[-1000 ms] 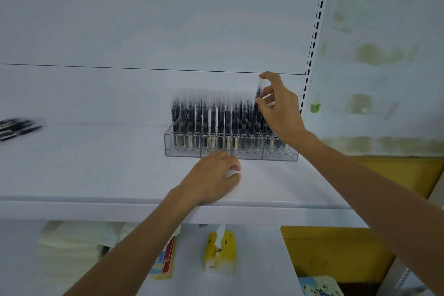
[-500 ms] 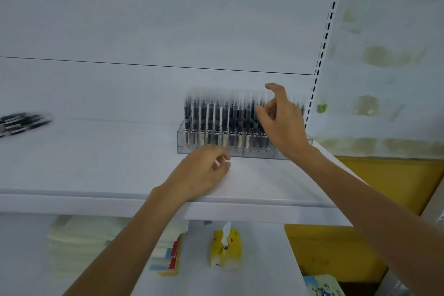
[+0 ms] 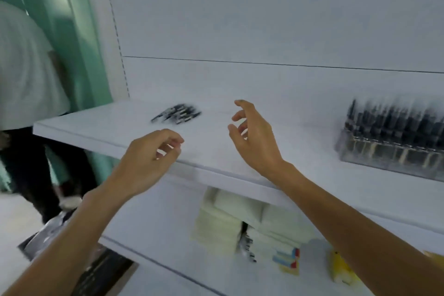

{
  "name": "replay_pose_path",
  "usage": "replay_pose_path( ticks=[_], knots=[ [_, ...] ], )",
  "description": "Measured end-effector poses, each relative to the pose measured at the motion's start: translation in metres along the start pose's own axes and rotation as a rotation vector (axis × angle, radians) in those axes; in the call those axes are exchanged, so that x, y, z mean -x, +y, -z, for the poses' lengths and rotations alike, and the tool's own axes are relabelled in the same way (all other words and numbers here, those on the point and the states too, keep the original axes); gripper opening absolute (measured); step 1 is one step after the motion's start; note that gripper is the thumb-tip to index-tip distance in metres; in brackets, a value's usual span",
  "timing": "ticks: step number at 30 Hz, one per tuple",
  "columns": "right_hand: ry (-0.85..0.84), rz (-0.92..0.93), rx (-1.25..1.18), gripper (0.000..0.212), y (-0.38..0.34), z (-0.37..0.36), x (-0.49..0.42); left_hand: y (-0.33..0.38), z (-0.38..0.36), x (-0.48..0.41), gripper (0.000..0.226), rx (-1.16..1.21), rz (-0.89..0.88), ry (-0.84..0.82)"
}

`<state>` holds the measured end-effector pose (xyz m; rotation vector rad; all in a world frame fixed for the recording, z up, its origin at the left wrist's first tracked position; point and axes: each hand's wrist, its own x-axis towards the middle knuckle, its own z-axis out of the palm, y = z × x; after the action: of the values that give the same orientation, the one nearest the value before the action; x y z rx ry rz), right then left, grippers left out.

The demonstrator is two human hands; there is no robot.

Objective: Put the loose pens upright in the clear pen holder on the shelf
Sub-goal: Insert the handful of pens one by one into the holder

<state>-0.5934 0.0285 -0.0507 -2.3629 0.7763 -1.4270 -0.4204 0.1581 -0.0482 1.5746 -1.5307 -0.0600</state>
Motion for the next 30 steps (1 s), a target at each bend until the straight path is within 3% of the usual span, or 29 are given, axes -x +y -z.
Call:
replay_pose_path(
  ticks=[8,16,23,30],
  knots=[
    [-0.098,-0.020,-0.009,0.043,-0.036,-0.103,-0.025,-0.077,0.063,-0.001,0.018,-0.043,0.037,-0.034],
    [-0.133,-0.009,0.108,0.032,-0.009,-0.127,-0.087,-0.137,0.065,-0.065,0.017,0.117,0.173,-0.051],
    [-0.080,-0.099,0.140,0.022,0.011,-0.147,-0.152,-0.178,0.067,-0.130,0.025,-0.038,0.094,-0.171],
    [-0.110,-0.108,0.202,0.015,0.022,-0.183,-0.173,-0.224,0.040,-0.193,0.012,0.011,0.214,-0.217]
  ],
)
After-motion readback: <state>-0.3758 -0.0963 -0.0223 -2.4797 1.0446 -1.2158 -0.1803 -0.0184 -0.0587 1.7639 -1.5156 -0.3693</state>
